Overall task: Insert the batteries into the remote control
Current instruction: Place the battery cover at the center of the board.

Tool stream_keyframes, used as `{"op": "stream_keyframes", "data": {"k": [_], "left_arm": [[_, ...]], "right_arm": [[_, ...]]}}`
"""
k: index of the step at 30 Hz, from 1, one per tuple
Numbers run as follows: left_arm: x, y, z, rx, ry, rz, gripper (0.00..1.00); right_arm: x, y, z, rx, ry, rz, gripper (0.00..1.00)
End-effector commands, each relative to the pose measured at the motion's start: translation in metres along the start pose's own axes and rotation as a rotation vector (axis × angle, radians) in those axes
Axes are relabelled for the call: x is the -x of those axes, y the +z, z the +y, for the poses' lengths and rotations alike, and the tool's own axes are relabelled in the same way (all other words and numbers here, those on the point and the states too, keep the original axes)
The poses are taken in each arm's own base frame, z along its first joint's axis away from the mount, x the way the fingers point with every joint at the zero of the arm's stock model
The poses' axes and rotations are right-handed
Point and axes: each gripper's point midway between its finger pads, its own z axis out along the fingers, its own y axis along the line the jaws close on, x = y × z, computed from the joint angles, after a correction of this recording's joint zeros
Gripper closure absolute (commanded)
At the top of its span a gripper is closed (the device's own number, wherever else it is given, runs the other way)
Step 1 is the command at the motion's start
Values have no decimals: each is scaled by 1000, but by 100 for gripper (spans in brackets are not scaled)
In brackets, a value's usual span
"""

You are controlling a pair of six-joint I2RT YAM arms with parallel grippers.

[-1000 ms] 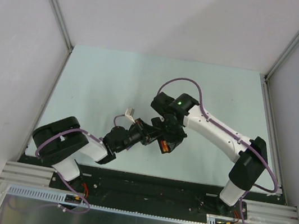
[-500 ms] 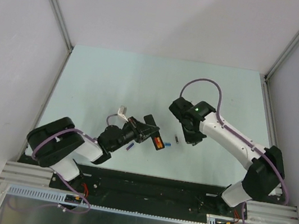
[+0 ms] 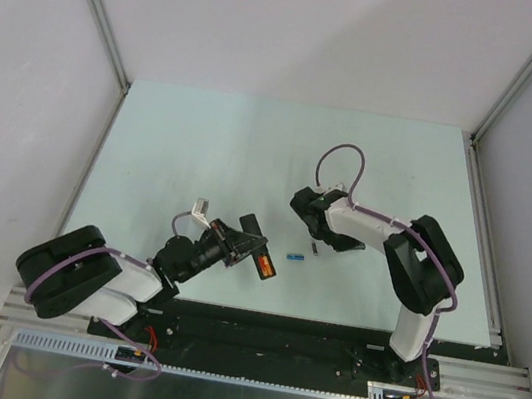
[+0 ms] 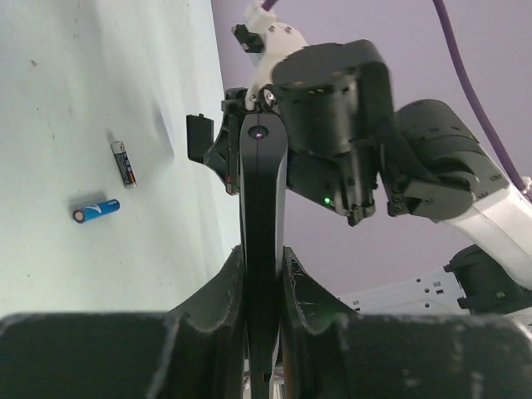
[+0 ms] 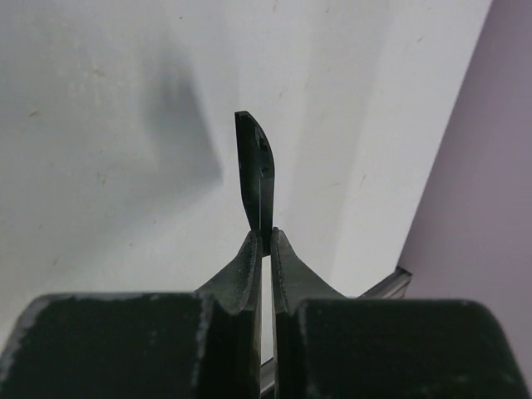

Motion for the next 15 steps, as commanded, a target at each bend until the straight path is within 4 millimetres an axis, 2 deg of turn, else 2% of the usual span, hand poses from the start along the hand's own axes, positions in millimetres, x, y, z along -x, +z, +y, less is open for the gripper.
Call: {"op": "stream_keyframes", "data": {"k": [1,6,8,9,13,15], "left_arm": [[13,-13,-60,-252,41,-56,100],[12,-14,-60,-250,44,-56,100],[12,-14,-61,-253,48,-54,100],[12,-14,-60,-251,48,-53,100],[11,-15,-60,-251,45,-50,100],[12,-17,-60,-252,46,-52,100]], "right_arm": [[22,6,-17,-153,7,-65,100],[26,9,-8,-220,-70,-48,100],[32,5,-2,-222,-86,-55,98],[34,4,2,-222,-94,-54,95],[38,2,24,-167,-110,-35,71],[40,0,31,-125,-97,-31,64]]}}
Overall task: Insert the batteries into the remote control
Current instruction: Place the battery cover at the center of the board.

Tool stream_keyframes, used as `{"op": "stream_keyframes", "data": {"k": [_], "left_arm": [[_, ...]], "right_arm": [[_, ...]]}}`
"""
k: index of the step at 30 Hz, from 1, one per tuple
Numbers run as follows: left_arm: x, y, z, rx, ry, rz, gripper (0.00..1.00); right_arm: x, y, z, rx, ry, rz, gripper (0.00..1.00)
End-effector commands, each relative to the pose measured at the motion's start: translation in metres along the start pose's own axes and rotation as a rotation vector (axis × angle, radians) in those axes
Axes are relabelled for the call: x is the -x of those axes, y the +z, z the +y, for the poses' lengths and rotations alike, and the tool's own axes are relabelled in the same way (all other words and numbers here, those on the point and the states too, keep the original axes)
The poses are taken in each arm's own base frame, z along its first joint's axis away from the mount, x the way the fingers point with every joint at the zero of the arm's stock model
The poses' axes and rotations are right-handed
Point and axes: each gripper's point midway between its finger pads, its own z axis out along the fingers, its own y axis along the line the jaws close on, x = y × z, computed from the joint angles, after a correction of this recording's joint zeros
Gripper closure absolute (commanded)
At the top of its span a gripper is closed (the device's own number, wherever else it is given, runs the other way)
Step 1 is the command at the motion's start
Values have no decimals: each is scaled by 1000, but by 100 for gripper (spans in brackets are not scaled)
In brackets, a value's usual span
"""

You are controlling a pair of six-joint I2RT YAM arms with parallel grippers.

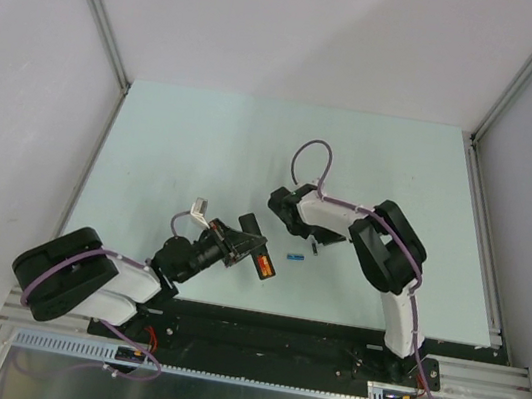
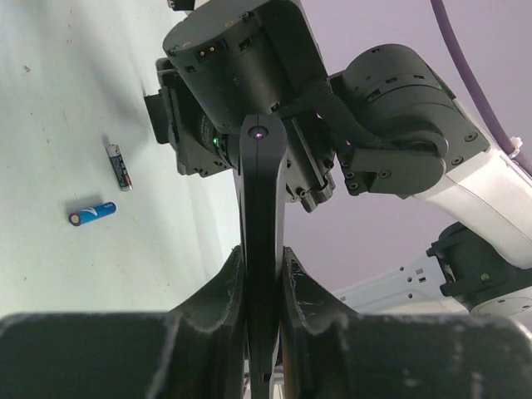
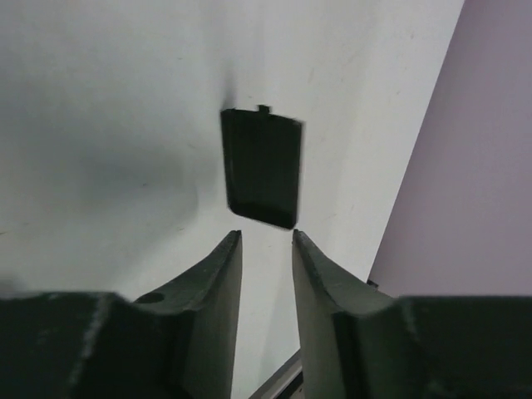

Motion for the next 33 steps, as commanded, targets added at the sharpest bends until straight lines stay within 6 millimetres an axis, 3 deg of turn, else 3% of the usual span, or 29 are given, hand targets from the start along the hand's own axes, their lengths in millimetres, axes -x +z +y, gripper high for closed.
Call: {"op": "stream_keyframes", "data": {"k": [1,4,7,8,11,12,13,15,20,21,23,24,29,32,33], "left_arm": [[12,-13,-57,-238,29,-50,100],[12,-14,-59,-244,31,-52,100],[12,-16,-60,-250,34,-52,100],[12,-16,-61,-253,34,-52,100],[12,-17,-60,-250,37,-54,100],[12,-16,-60,-249,36,-50,100],[11,-16,-59,-245,35,-48,100],[11,-15,-59,-244,34,-43,100],[10,-16,-54,-230,36,-43,100],[9,-16,-52,-223,35,-38,100],[9,-17,-51,-220,32,-36,100],[9,-17,-52,-225,32,-38,100],[10,-18,-53,-226,42,-41,100],[9,-17,-49,-209,48,-38,100],[7,-21,-38,-178,44,-33,100]], "right_arm": [[11,-12,5,43,39,-11,60],[14,-17,7,93,77,-6,55],[19,-26,-5,179,169,-2,53],[23,-36,-18,221,227,-27,53],[22,-35,-25,365,332,-13,53],[30,-37,-35,428,416,-39,53],[21,-30,-33,445,408,-30,53],[25,-27,-39,473,463,-69,54],[12,2,-29,501,513,-32,59],[18,3,-22,557,552,-40,59],[13,12,-18,612,606,-18,59],[22,8,-15,666,640,-50,59],[22,11,-10,720,663,-77,59],[26,6,-9,754,666,-115,58],[26,5,-8,761,660,-123,57]]}}
